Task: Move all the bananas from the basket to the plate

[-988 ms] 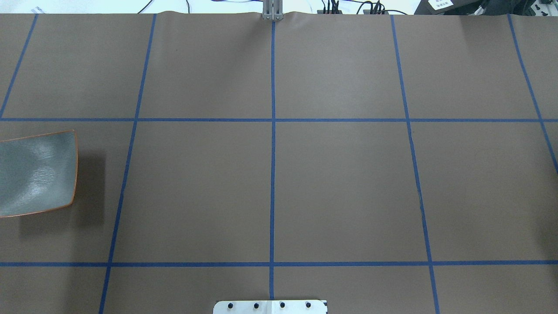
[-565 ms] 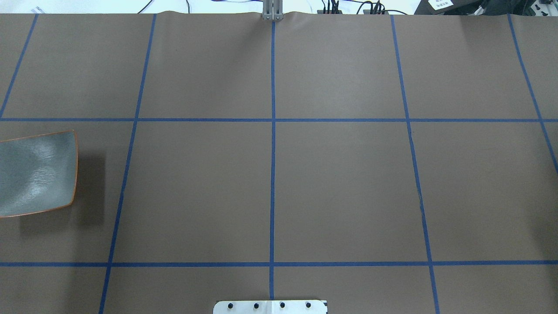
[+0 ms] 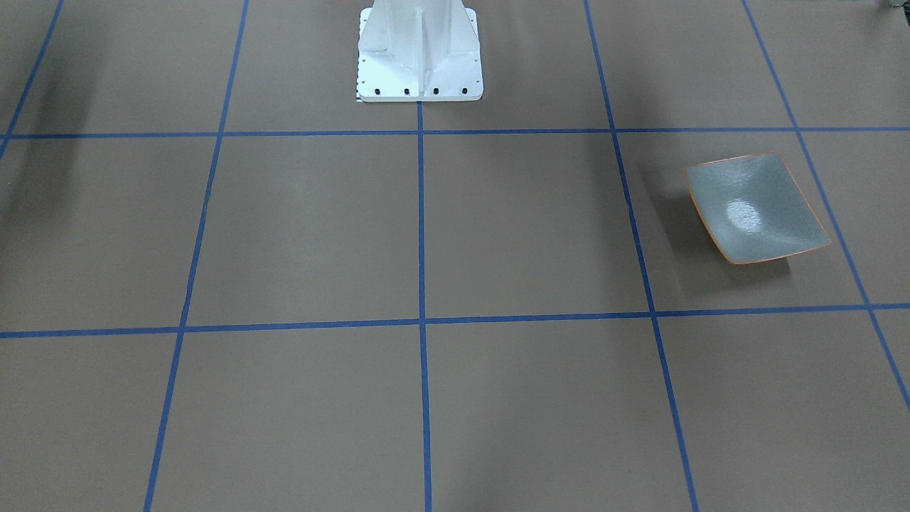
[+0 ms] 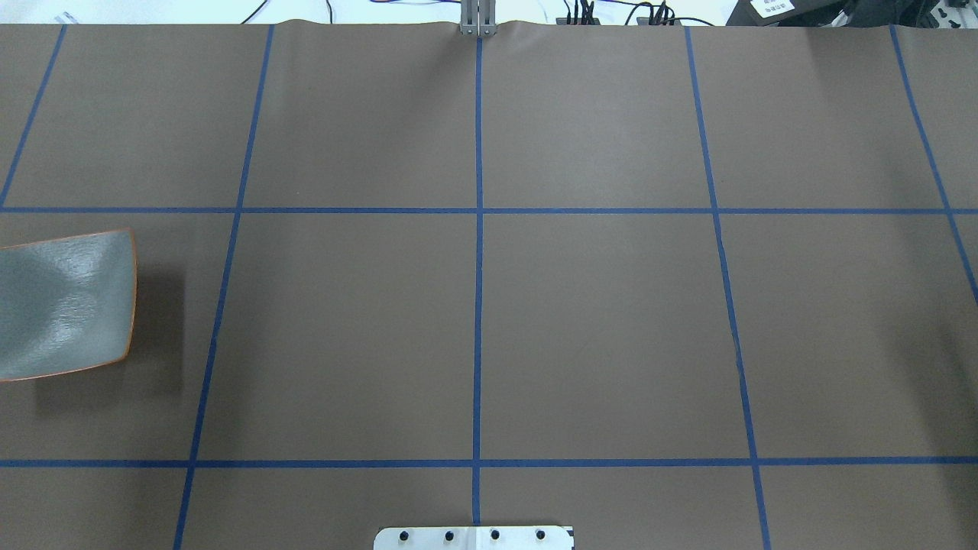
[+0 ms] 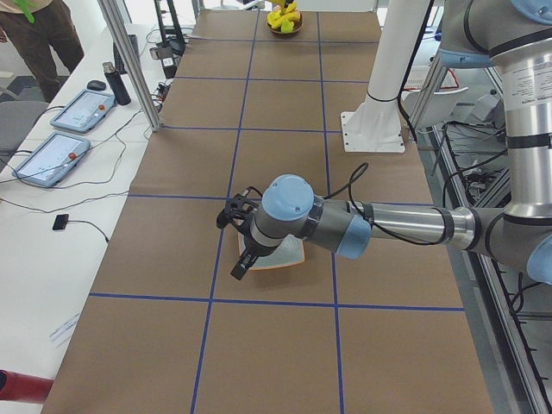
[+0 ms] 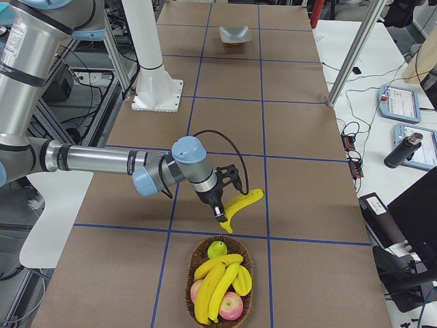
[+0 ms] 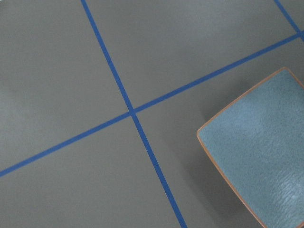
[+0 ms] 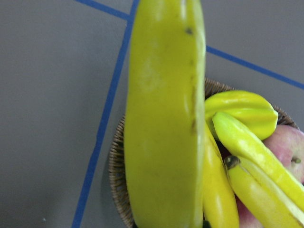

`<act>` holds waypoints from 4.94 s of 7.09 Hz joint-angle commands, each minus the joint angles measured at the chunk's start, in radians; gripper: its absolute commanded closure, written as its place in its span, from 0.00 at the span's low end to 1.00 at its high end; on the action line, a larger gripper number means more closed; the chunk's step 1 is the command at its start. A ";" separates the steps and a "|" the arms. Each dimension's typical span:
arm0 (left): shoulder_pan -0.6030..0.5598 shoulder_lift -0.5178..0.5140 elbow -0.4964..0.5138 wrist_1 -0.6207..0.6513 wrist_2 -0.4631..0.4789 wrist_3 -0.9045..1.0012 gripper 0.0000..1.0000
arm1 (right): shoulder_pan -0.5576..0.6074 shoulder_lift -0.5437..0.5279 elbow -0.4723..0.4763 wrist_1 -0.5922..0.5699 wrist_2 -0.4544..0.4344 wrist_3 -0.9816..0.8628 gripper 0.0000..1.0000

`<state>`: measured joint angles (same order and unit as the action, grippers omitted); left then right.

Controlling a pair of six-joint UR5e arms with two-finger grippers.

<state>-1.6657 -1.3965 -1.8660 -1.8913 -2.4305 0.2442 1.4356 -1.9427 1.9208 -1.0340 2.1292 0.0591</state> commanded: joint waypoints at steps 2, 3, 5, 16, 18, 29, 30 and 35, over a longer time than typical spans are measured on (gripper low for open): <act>0.006 -0.152 -0.012 -0.005 -0.086 -0.222 0.00 | -0.009 0.198 0.003 -0.009 0.132 0.016 1.00; 0.017 -0.171 -0.015 -0.079 -0.129 -0.246 0.00 | -0.038 0.244 0.003 -0.009 0.127 0.049 1.00; 0.178 -0.243 -0.016 -0.198 -0.177 -0.474 0.00 | -0.105 0.309 0.004 -0.011 0.120 0.174 1.00; 0.656 -0.706 -0.044 -0.368 0.194 -1.500 0.00 | -0.622 0.704 0.282 -0.610 -0.234 0.672 1.00; 0.746 -0.749 -0.032 -0.365 0.241 -1.559 0.00 | -0.771 0.824 0.287 -0.740 -0.359 0.763 1.00; 1.006 -0.845 0.025 -0.380 0.548 -1.752 0.00 | -1.014 1.061 0.238 -0.860 -0.591 0.855 1.00; 1.006 -0.851 0.025 -0.380 0.548 -1.752 0.02 | -1.020 1.065 0.238 -0.857 -0.592 0.860 1.00; 1.014 -0.852 0.021 -0.382 0.548 -1.752 0.18 | -1.041 1.065 0.242 -0.827 -0.611 0.881 1.00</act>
<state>-0.6532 -2.2483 -1.8447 -2.2732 -1.8822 -1.5079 0.3953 -0.8772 2.1628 -1.8657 1.5194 0.9395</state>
